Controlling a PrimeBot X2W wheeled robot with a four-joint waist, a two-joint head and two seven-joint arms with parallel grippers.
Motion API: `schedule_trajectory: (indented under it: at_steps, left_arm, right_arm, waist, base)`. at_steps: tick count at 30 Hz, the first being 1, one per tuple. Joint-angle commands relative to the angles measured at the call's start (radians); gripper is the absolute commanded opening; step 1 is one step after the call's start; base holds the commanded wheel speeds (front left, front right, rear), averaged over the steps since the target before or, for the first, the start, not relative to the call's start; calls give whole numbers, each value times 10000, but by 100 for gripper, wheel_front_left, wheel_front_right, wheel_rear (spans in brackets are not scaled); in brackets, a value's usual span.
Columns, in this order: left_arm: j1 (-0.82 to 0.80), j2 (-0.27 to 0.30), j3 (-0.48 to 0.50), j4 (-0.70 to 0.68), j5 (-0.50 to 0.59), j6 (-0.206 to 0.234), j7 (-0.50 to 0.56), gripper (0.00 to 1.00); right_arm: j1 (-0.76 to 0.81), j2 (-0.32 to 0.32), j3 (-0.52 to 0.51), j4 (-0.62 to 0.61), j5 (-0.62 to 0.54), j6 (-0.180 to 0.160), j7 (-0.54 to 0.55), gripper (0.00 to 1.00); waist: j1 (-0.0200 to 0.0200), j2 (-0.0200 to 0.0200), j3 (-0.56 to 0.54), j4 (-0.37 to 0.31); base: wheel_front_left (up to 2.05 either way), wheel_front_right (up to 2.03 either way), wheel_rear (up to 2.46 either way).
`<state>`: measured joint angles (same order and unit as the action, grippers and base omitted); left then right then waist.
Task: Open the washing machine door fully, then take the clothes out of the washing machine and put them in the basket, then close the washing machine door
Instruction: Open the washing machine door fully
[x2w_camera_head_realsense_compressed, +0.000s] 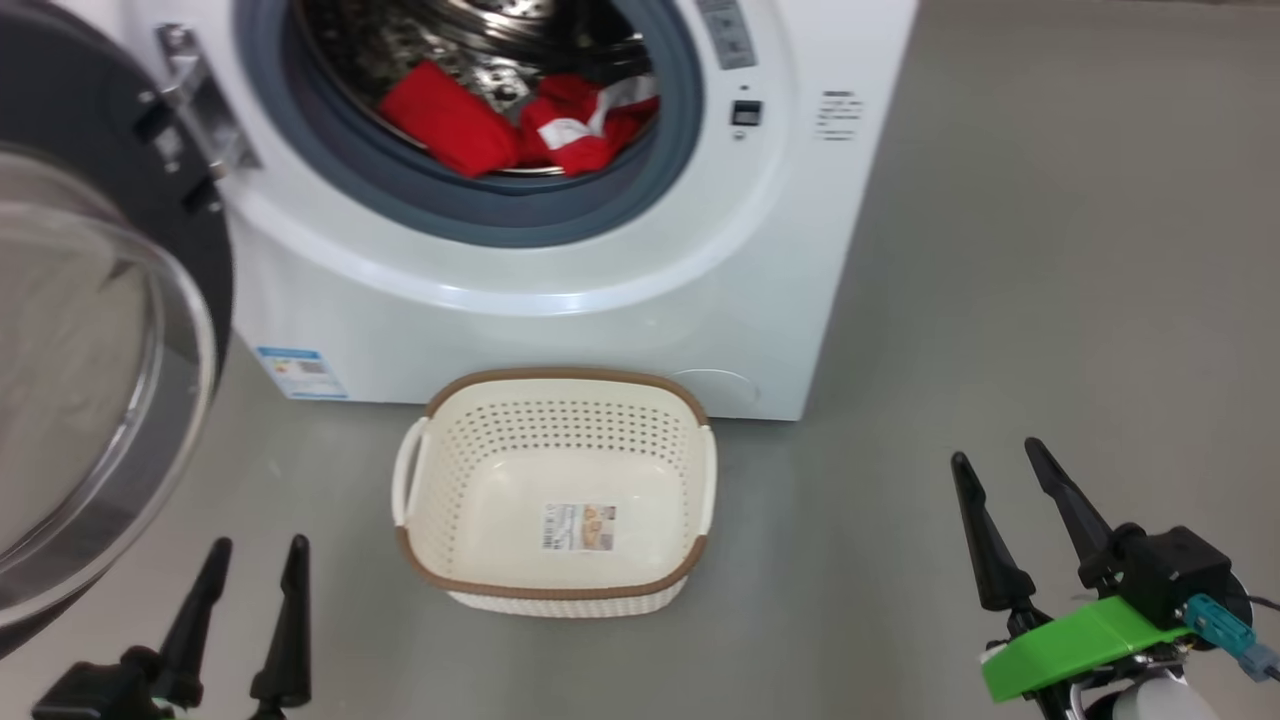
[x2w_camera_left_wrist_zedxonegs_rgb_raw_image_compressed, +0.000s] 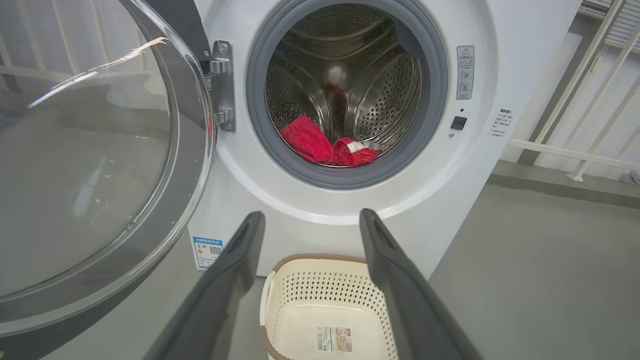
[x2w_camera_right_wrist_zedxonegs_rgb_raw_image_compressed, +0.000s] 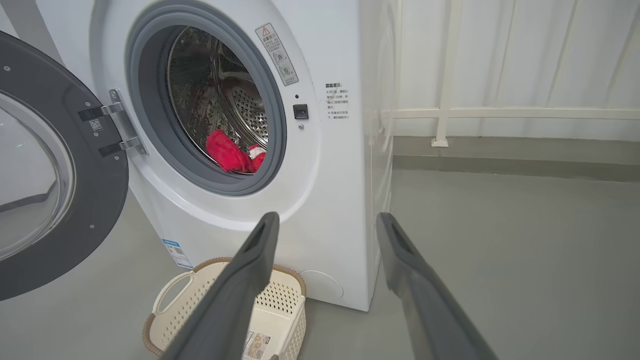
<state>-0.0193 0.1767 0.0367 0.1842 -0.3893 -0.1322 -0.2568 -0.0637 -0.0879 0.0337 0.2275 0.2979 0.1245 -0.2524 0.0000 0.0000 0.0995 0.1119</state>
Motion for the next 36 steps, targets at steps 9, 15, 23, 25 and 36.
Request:
schedule_trajectory:
  at_steps: [9,15,23,25,36]
  left_arm:
    - [75,265,72,-541,-87,15,-49,100]
    - [174,247,-75,-647,-106,15,-49,100]
    - [196,245,-191,-641,-132,15,-49,100]
    - [203,259,-213,-640,-153,15,-49,100]
    - [279,317,-197,-645,-285,15,-49,100]
  right_arm:
    - [192,35,-87,-450,-81,62,-93,100]
    - [357,42,-223,-529,-57,62,-93,100]
    - [482,78,-301,-546,-58,62,-93,100]
    - [488,90,-314,-546,-59,62,-93,100]
    - [478,102,-285,-559,-72,62,-93,100]
  waist:
    - [0,0,11,-1139]
    - [0,0,-69,-1455]
    - [0,0,-154,-1546]
    - [0,0,-168,-1539]
    - [0,0,-243,-1446]
  base:
    - [0,0,0]
    - [0,0,0]
    - [0,0,0]
    - [0,0,0]
    - [0,0,0]
